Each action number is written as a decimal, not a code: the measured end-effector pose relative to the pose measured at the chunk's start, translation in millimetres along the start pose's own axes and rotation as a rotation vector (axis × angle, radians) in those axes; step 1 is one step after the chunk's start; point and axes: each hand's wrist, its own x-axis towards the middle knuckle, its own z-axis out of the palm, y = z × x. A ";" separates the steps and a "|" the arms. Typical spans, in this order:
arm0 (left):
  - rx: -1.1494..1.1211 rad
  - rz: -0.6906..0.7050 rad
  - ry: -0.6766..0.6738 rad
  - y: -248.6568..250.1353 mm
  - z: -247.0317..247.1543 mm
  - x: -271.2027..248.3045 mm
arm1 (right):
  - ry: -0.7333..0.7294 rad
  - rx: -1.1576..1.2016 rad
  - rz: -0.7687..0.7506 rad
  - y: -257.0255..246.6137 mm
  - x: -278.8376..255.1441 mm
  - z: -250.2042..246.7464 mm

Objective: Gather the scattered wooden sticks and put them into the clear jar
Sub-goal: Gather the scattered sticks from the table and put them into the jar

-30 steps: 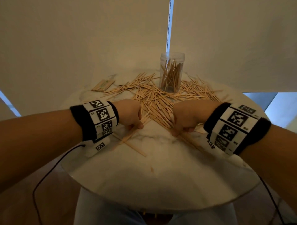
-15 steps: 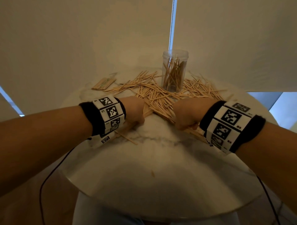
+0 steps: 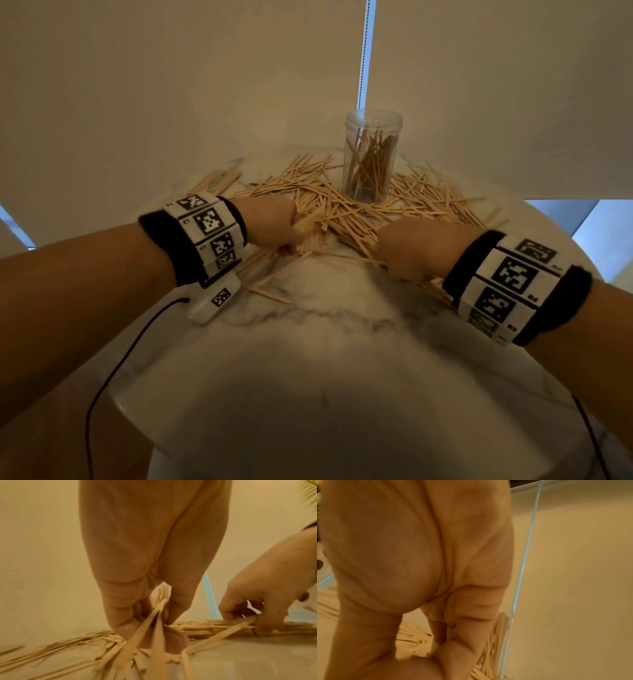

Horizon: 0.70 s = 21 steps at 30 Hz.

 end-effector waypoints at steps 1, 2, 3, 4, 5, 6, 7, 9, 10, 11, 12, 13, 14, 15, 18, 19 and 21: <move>-0.101 0.010 -0.007 -2.5 -2.8 0.5 | 0.005 0.012 0.008 2.7 1.0 -0.6; -0.189 0.025 -0.012 -4.9 -5.1 0.7 | 0.004 0.019 0.014 5.5 1.4 -1.4; -0.272 0.038 -0.015 -7.1 -7.2 1.1 | 0.002 0.027 0.015 8.7 2.4 -2.4; -0.367 0.049 -0.020 -8.6 -8.2 1.0 | -0.006 0.039 0.012 12.5 3.2 -3.3; -0.488 0.057 -0.025 -9.3 -8.6 0.7 | -0.018 0.053 0.012 16.8 3.9 -4.1; -0.622 0.056 -0.024 -8.6 -9.4 0.4 | -0.030 0.072 0.013 21.3 4.4 -5.3; -0.750 0.047 -0.017 -7.7 -10.7 1.4 | -0.037 0.107 0.017 26.6 4.6 -6.7; -0.959 0.019 0.023 -3.8 -15.5 2.5 | -0.024 0.215 0.036 36.4 2.5 -12.7; -1.035 0.007 0.054 -1.2 -18.2 3.4 | -0.002 0.267 0.045 40.4 0.6 -16.4; -1.093 -0.005 0.082 0.4 -20.5 5.2 | 0.024 0.316 0.053 43.8 -1.5 -20.0; -1.137 -0.016 0.099 2.4 -22.2 6.6 | 0.051 0.364 0.059 46.6 -3.5 -23.0; -1.165 -0.032 0.106 3.9 -23.5 8.1 | 0.080 0.407 0.061 48.5 -4.8 -25.8; -1.175 -0.045 0.105 5.9 -24.0 9.1 | 0.106 0.449 0.063 49.4 -6.3 -27.6; -1.165 -0.044 0.097 8.0 -23.7 10.0 | 0.129 0.488 0.064 49.7 -6.9 -29.0; -1.062 -0.008 0.117 16.3 -17.5 12.3 | 0.201 0.595 0.056 45.7 -6.4 -34.0; -1.028 0.006 0.144 17.4 -14.6 15.4 | 0.225 0.630 0.052 43.6 -5.2 -35.9; -0.978 0.035 0.176 20.8 -11.5 17.5 | 0.267 0.685 0.044 38.6 -2.8 -40.4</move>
